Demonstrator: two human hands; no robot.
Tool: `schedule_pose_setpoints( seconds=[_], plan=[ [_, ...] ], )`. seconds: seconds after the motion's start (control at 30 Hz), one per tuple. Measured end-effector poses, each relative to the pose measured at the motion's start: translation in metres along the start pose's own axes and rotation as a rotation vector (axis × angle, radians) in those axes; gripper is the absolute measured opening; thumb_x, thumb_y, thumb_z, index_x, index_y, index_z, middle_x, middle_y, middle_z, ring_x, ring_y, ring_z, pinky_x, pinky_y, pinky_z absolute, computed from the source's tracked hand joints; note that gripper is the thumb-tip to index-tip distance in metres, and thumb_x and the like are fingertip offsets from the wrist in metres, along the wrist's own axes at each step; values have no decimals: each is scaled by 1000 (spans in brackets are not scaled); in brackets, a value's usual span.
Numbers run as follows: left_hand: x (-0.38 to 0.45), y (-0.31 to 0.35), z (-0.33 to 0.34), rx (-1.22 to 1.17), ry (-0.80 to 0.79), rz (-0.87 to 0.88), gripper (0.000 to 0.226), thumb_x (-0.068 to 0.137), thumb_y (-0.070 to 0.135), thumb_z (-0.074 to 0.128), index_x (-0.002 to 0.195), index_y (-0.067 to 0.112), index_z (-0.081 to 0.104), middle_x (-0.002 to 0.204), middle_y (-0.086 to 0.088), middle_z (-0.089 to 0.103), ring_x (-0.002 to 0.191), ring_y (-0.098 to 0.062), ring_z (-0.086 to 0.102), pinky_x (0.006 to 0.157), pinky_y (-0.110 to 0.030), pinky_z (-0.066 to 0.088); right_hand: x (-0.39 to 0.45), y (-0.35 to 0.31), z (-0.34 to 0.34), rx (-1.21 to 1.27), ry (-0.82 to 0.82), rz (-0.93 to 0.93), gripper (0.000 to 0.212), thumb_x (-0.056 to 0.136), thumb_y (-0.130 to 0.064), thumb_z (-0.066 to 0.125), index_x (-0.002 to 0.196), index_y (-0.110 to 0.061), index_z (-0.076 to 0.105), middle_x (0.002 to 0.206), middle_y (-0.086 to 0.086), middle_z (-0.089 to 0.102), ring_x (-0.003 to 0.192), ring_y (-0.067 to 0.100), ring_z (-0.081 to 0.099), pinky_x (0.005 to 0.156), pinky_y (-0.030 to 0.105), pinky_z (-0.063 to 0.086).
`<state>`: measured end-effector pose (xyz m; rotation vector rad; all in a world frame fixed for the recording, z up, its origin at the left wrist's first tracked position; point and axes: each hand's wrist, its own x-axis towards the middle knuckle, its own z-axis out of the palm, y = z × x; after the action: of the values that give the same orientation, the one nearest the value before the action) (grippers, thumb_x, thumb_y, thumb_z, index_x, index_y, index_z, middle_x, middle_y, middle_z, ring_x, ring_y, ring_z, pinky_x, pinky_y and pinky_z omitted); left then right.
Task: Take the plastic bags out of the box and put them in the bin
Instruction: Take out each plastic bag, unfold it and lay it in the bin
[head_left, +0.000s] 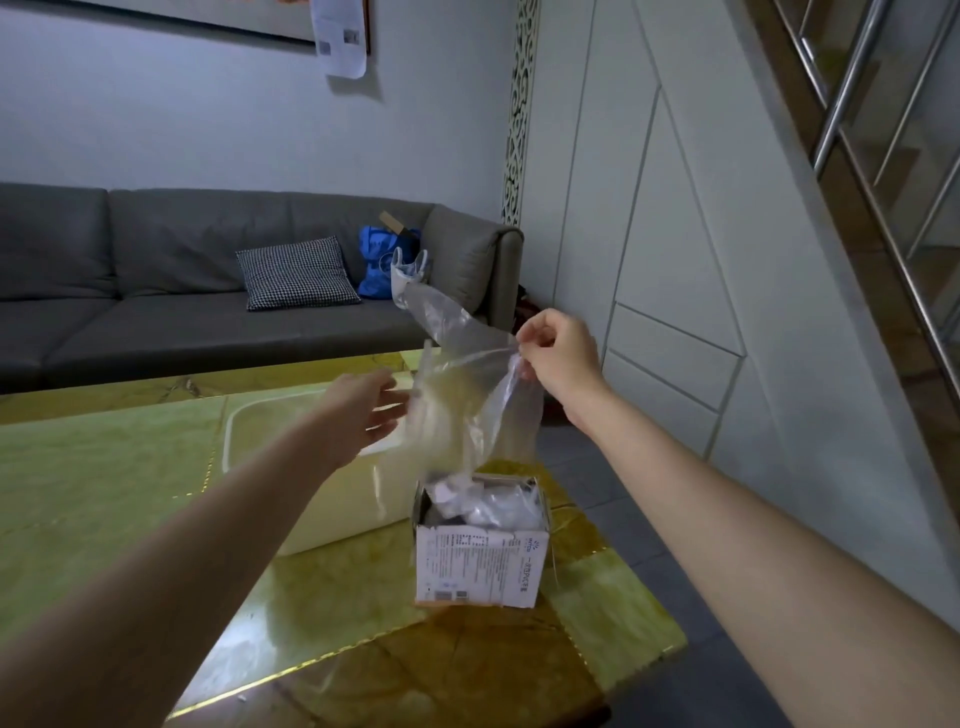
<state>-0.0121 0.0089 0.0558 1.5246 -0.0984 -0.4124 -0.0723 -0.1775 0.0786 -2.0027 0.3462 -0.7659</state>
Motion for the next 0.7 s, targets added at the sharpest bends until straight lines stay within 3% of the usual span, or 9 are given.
schedule_pose_setpoints(
  seconds=[0.1, 0.2, 0.23, 0.3, 0.37, 0.47, 0.57, 0.63, 0.7],
  plan=[
    [2, 7, -3, -74, 83, 68, 50, 96, 49, 34, 118, 8, 50, 111, -8, 55, 102, -21, 53, 91, -34, 41, 2, -8, 4, -300, 70, -267, 25, 91, 4, 46, 79, -13, 60, 83, 4, 57, 65, 8, 47, 53, 4, 30],
    [-3, 11, -8, 108, -176, 126, 73, 76, 70, 48, 133, 25, 41, 122, -2, 49, 114, -24, 48, 100, -42, 38, 3, -27, 13, -329, -77, -383, 22, 92, 3, 47, 84, -7, 66, 78, 2, 59, 57, 0, 44, 50, 3, 33],
    [-5, 7, -7, 223, -240, 137, 72, 73, 64, 57, 132, 27, 42, 121, 0, 50, 114, -23, 47, 99, -42, 39, 2, -36, 18, -297, -168, -413, 22, 92, 2, 49, 84, -7, 67, 79, 2, 63, 56, 2, 47, 51, 3, 36],
    [-2, -2, -9, 300, -231, 159, 40, 79, 36, 66, 115, 19, 57, 107, 2, 60, 110, -21, 51, 91, -35, 42, 0, -53, 31, -223, -318, -462, 23, 92, 2, 50, 82, -8, 68, 82, 2, 66, 59, 5, 54, 54, 7, 43],
    [6, -6, -17, 238, -96, 164, 5, 87, 18, 60, 90, 17, 63, 87, 5, 67, 100, -19, 55, 83, -30, 42, 4, -68, 43, -195, -307, -504, 29, 91, 5, 46, 80, -7, 69, 83, 3, 68, 63, 6, 58, 61, 14, 48],
    [22, 2, -45, 136, 202, 182, 13, 93, 14, 52, 82, 15, 58, 91, -3, 63, 80, -12, 56, 70, -23, 40, 20, -83, 54, -44, -252, -435, 31, 90, 10, 41, 86, 0, 71, 76, 3, 65, 56, 1, 53, 58, 15, 46],
    [35, 18, -79, 36, 497, 296, 15, 93, 9, 46, 99, 4, 59, 83, -4, 58, 74, -11, 52, 65, -21, 39, 35, -86, 71, 115, -381, -272, 22, 92, 3, 51, 110, 4, 64, 89, 5, 62, 72, 8, 56, 64, 12, 48],
    [38, 28, -93, 15, 600, 392, 27, 92, 11, 45, 114, 0, 54, 85, -3, 56, 85, -15, 51, 65, -21, 39, 38, -84, 90, 206, -519, -183, 35, 90, -2, 59, 124, 2, 54, 103, 6, 57, 89, 14, 58, 75, 19, 50],
    [40, 36, -100, 39, 659, 525, 29, 92, 14, 45, 118, 2, 51, 97, -5, 54, 88, -13, 48, 66, -19, 38, 36, -86, 113, 258, -611, -145, 44, 88, 1, 60, 131, 0, 48, 114, 5, 51, 101, 19, 55, 81, 26, 51]
  ],
)
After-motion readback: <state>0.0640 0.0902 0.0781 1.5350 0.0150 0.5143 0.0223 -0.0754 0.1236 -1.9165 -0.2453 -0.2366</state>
